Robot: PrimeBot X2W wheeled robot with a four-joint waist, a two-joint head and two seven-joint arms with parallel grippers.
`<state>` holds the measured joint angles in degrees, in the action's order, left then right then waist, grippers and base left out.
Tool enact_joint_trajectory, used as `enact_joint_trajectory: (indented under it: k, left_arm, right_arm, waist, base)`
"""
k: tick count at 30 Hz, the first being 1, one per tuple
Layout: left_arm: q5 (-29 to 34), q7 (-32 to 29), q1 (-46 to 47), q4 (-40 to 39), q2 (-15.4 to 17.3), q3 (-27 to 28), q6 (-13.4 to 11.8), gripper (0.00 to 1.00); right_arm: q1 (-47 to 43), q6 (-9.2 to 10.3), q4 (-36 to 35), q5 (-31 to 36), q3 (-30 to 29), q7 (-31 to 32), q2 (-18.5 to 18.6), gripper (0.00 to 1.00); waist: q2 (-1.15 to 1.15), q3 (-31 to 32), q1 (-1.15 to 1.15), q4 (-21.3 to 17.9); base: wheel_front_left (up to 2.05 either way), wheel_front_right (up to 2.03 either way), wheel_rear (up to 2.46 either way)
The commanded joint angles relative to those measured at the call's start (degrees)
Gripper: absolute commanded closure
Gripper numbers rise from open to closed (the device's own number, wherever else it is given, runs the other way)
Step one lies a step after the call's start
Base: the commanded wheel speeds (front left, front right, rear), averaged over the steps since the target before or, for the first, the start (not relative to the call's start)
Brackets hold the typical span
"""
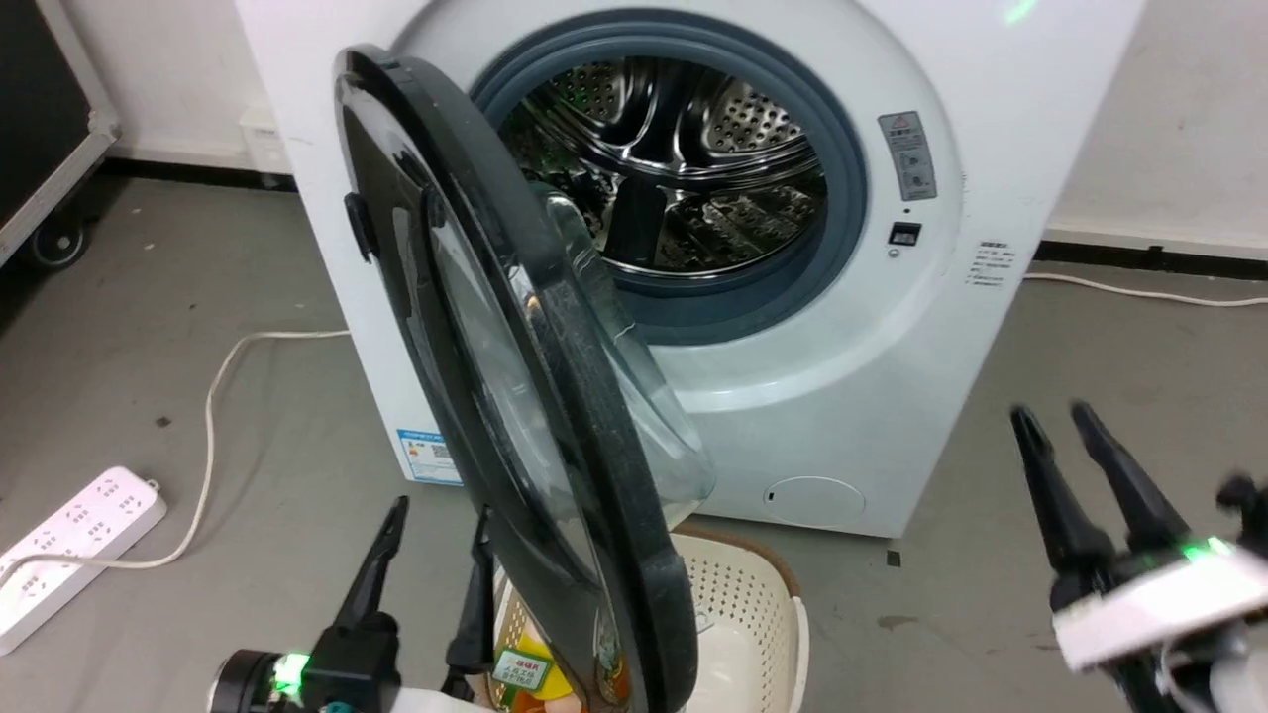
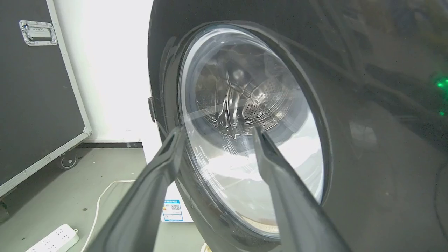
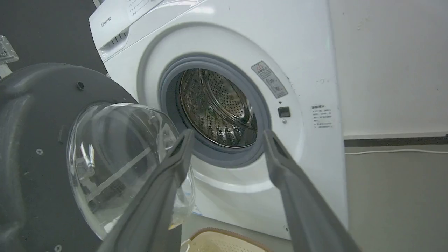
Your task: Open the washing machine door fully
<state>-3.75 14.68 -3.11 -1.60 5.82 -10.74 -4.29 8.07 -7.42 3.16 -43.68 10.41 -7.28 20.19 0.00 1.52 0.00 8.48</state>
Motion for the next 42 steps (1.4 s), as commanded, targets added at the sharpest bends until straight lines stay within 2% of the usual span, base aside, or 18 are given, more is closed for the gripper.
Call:
enact_joint_trajectory:
  k: [1, 5, 12, 18, 26, 27, 29, 35, 39, 42]
  left_arm:
    - [-0.41, 0.32, -0.87, -0.24, -0.35, 0.43, 0.31, 0.00]
    - [-0.71, 0.32, -1.72, -0.59, -0.65, 2.18, 1.08, 0.00]
    - [-0.88, 0.32, -2.83, -0.29, -1.29, 3.62, 2.94, 0.00]
    - [-0.88, 0.32, -2.97, 0.16, -1.75, 4.14, 4.80, 0.00]
    - [-0.60, 0.32, -2.97, 0.08, -2.30, 3.73, 6.39, 0.00]
    - [-0.71, 0.32, -2.99, 0.07, -2.37, 3.55, 6.65, 0.30]
    - [-1.01, 0.32, -2.95, -0.11, -2.49, 3.37, 6.99, 1.00]
    - [-1.92, 0.32, -1.95, -4.33, -2.79, 4.04, 6.43, 1.00]
    - [-3.34, 0.32, 0.55, -10.58, -2.89, 5.54, 5.15, 1.00]
    - [-4.96, 0.32, 3.36, -16.36, -2.91, 5.81, 3.29, 1.00]
  right_arm:
    - [-1.57, -0.07, -0.04, 2.34, -0.21, -1.91, 0.05, 0.00]
    - [-5.98, -0.07, 0.58, 13.83, -4.31, -6.94, -2.25, 0.00]
    - [-12.93, -0.07, -3.78, 29.76, -9.88, -7.69, -10.92, 0.00]
    - [-16.44, -0.07, -5.44, 33.64, -10.80, -7.71, -14.78, 0.00]
    - [-16.88, -0.07, -3.97, 34.76, -11.63, -7.71, -16.48, 0.00]
    - [-16.84, -0.07, -3.83, 34.83, -11.70, -7.71, -16.58, 0.00]
    - [-16.71, -0.07, -3.55, 34.89, -11.89, -7.71, -16.72, 0.00]
    - [-16.28, -0.07, -3.10, 34.91, -12.73, -7.72, -16.96, 0.00]
    - [-16.28, -0.07, -3.12, 34.98, -12.87, -7.72, -17.05, 0.00]
    - [-16.30, -0.07, -2.98, 34.95, -12.88, -7.72, -17.10, 0.00]
  waist:
    - [0.00, 0.22, 0.00, -0.33]
    - [0.00, 0.41, 0.00, -1.38]
    - [0.00, 0.13, 0.00, -2.30]
    - [0.00, -0.39, 0.00, -2.38]
    - [0.00, -0.78, 0.00, -1.92]
    - [0.00, -0.78, 0.00, -1.83]
    - [0.00, -0.76, 0.00, -1.64]
    - [0.00, -0.58, 0.00, -1.07]
    - [0.00, -0.46, 0.00, -0.72]
    - [0.00, -0.35, 0.00, -0.52]
  base:
    - [0.00, 0.00, 0.00]
    - [0.00, 0.00, 0.00]
    - [0.00, 0.00, 0.00]
    - [0.00, 0.00, 0.00]
    - [0.00, 0.00, 0.00]
    - [0.00, 0.00, 0.00]
    - [0.00, 0.00, 0.00]
    - [0.00, 0.00, 0.00]
    - [0.00, 0.00, 0.00]
    - [0.00, 0.00, 0.00]
